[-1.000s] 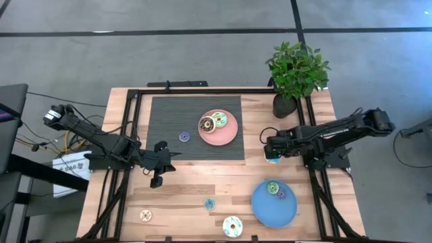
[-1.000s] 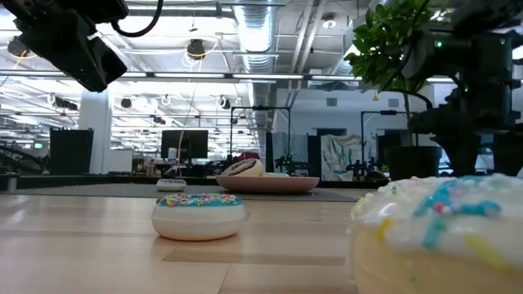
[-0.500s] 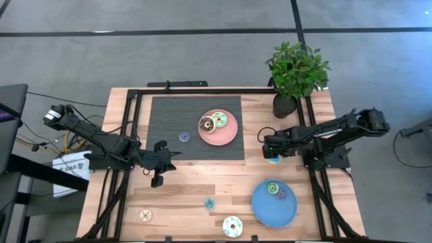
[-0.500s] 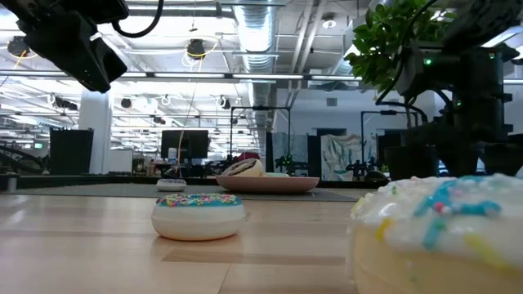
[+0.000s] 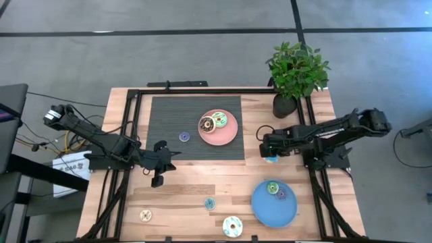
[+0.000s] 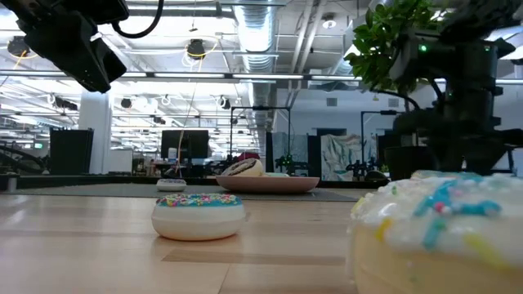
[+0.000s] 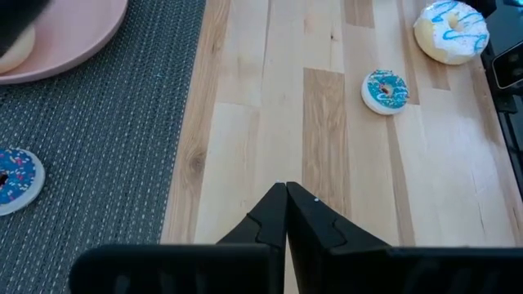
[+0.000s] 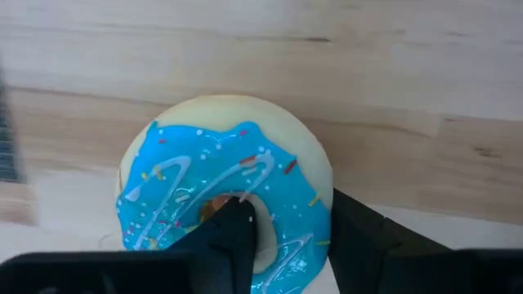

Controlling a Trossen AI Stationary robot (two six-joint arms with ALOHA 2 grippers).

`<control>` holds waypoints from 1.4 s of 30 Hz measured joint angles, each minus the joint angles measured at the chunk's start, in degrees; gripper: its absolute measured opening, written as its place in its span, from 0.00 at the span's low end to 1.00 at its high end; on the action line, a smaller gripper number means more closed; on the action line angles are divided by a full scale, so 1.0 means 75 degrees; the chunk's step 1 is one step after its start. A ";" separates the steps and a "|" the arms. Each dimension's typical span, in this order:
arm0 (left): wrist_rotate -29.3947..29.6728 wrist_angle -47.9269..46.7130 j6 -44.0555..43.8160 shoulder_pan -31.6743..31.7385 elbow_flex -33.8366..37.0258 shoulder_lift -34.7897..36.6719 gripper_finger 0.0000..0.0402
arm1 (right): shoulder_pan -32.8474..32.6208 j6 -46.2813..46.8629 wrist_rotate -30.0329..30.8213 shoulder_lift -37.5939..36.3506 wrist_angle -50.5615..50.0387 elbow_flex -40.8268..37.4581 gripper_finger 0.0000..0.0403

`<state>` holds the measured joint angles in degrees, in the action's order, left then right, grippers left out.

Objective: Pick & Place donuts
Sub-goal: Put the big blue donut on the pink plate

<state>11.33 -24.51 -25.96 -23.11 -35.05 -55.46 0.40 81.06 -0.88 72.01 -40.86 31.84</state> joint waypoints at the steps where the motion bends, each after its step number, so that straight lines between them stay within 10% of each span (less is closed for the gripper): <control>1: -0.0001 0.0000 0.0000 0.0001 0.0000 0.0000 0.00 | 0.0000 0.0052 0.0045 0.0000 0.0014 0.0070 0.29; 15: 0.0370 -0.0003 0.0002 0.0000 0.0000 0.0000 0.00 | 0.0656 -0.1439 0.1558 0.0845 0.3619 0.1800 0.29; 29: 0.0784 -0.0005 -0.0091 0.0239 0.0000 0.0000 0.00 | 0.1951 -0.4419 0.0977 0.4746 0.1336 0.5406 0.29; 42: 0.0988 -0.0003 -0.0395 0.0268 0.0000 0.0000 0.00 | 0.2066 -0.5071 0.0952 0.5193 0.0978 0.5624 0.41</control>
<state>18.74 -24.53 -28.92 -21.10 -35.05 -55.46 15.90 43.03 6.26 110.96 -33.53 74.02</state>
